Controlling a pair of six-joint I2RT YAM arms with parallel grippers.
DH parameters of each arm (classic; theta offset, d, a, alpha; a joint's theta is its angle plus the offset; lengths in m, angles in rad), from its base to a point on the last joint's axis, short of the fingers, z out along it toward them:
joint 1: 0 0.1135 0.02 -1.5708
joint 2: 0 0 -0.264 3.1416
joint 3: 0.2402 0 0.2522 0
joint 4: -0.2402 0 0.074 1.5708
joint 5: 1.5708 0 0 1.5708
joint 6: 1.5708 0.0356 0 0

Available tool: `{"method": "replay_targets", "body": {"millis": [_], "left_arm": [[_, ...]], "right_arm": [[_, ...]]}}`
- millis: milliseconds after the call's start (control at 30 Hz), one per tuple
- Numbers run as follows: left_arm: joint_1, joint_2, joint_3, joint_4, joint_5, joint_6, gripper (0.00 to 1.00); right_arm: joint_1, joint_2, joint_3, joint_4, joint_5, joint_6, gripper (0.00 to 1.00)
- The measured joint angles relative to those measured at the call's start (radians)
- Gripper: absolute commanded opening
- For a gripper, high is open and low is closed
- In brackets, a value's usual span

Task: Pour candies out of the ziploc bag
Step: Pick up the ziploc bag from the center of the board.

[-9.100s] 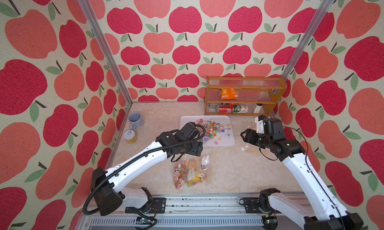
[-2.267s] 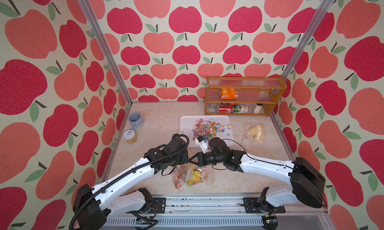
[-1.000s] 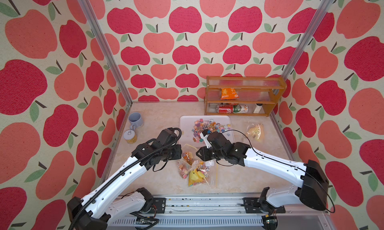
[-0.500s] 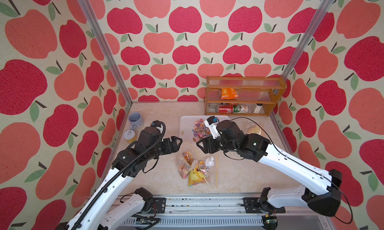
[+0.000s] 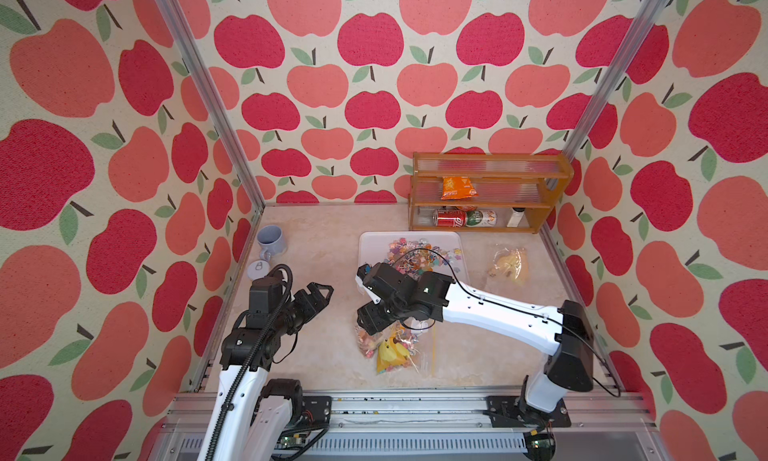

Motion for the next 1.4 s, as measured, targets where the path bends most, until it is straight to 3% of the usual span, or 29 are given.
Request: {"method": "replay_targets", "body": {"millis": [100,200,467,533,800,1100,1233,1400], "left_arm": [[0.002,-0.039,-0.032,0.009,0.024,-0.012,0.92],[0.002,-0.081,-0.073,0.02,0.043,-0.027,0.92],[0.004,-0.104,-0.167,0.063,0.079,-0.067,0.96],[0.004,-0.12,-0.208,0.113,0.101,-0.088,1.0],[0.009,-0.211,-0.475,0.372,0.19,-0.243,0.99],[0.032,-0.367,-0.66,0.658,0.217,-0.417,0.99],[0.032,-0.312,-0.66,0.795,0.254,-0.444,0.99],[0.013,-0.06,-0.582,0.965,0.339,-0.444,0.99]], "right_arm": [[-0.009,0.058,0.058,-0.01,0.003,0.003,0.31],[-0.012,0.097,0.102,-0.011,-0.001,0.008,0.0],[-0.008,0.155,0.238,-0.074,0.017,-0.001,0.0],[-0.013,0.155,0.259,-0.098,0.02,-0.005,0.0],[-0.059,0.136,0.341,-0.129,0.019,-0.026,0.0],[-0.072,0.124,0.504,-0.194,0.025,-0.069,0.0],[-0.086,0.123,0.586,-0.232,0.025,-0.091,0.0],[-0.094,0.12,0.69,-0.272,0.024,-0.116,0.0]]}}
